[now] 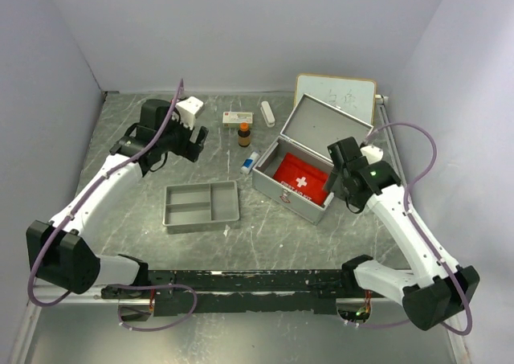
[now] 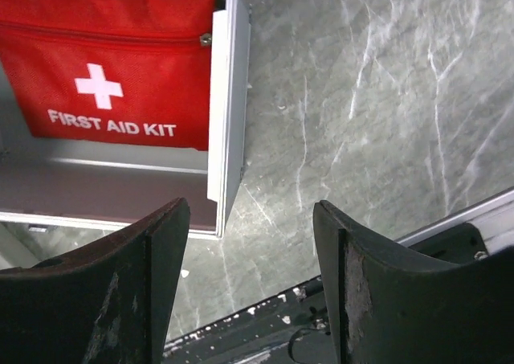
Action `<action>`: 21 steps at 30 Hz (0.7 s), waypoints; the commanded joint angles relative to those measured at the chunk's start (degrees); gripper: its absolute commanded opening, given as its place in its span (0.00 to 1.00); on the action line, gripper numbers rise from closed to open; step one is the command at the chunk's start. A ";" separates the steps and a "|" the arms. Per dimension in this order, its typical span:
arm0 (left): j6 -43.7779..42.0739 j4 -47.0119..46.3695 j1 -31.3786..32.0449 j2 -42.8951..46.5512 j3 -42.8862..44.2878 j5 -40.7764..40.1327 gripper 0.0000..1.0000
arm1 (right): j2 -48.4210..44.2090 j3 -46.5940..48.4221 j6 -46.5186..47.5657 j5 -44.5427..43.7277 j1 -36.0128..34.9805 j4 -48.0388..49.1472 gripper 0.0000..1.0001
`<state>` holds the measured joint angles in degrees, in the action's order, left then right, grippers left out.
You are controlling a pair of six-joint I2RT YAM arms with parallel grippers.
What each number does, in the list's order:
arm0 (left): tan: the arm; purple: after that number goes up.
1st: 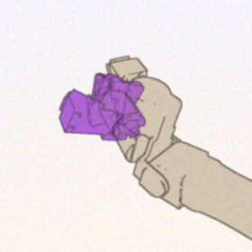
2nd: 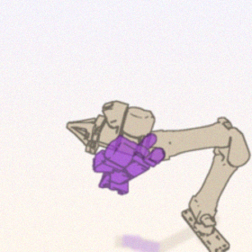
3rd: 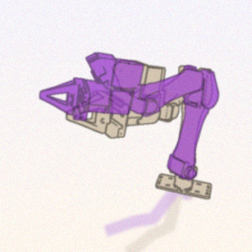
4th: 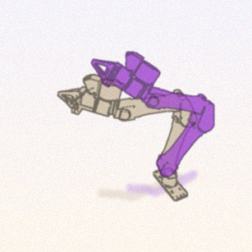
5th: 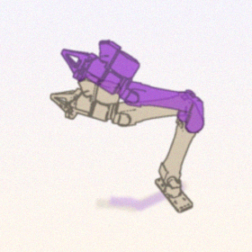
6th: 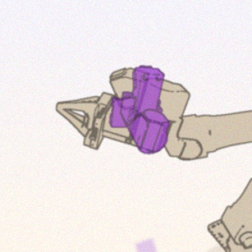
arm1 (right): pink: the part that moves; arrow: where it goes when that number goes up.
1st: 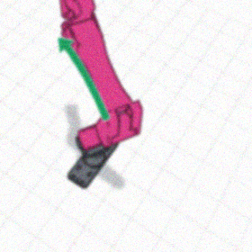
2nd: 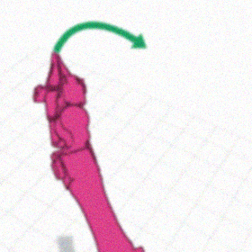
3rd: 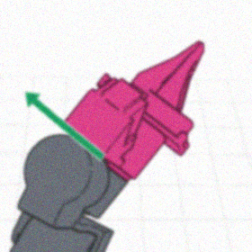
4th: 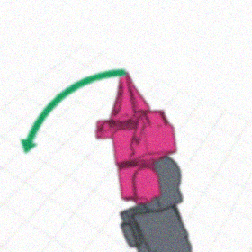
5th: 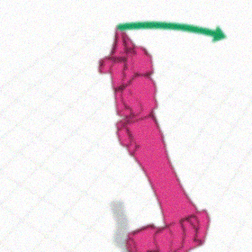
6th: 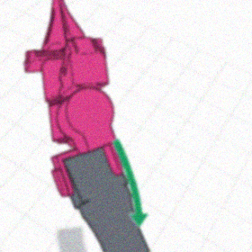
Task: Organize the medicine kit
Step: Move the medicine box to the center of the board.
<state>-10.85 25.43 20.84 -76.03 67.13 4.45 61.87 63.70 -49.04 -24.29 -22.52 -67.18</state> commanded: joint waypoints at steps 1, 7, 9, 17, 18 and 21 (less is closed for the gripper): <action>4.18 -2.20 -2.03 0.93 2.46 -1.30 0.99 | -0.58 -4.74 -6.61 -2.93 0.15 5.04 0.63; 4.74 -2.28 -3.00 1.96 1.61 -0.98 0.99 | -1.12 -11.70 -15.12 -6.51 0.11 12.24 0.63; 4.87 -2.09 -3.44 2.25 1.36 -0.62 0.99 | -1.41 -12.18 -16.01 -7.83 0.10 13.65 0.62; 5.05 -2.22 -4.64 2.61 0.92 0.85 0.99 | 1.46 -15.82 -13.71 -6.21 0.20 19.25 0.61; 5.01 -2.18 -4.74 2.49 1.04 1.02 0.99 | 1.81 -16.47 -13.56 -5.44 0.17 20.04 0.61; 4.82 -2.23 -5.13 2.33 1.18 1.61 0.99 | 2.80 -17.59 -12.75 -4.40 0.12 21.34 0.60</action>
<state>-6.57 24.71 16.49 -74.41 67.46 4.51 63.51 47.72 -61.89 -29.08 -22.50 -49.17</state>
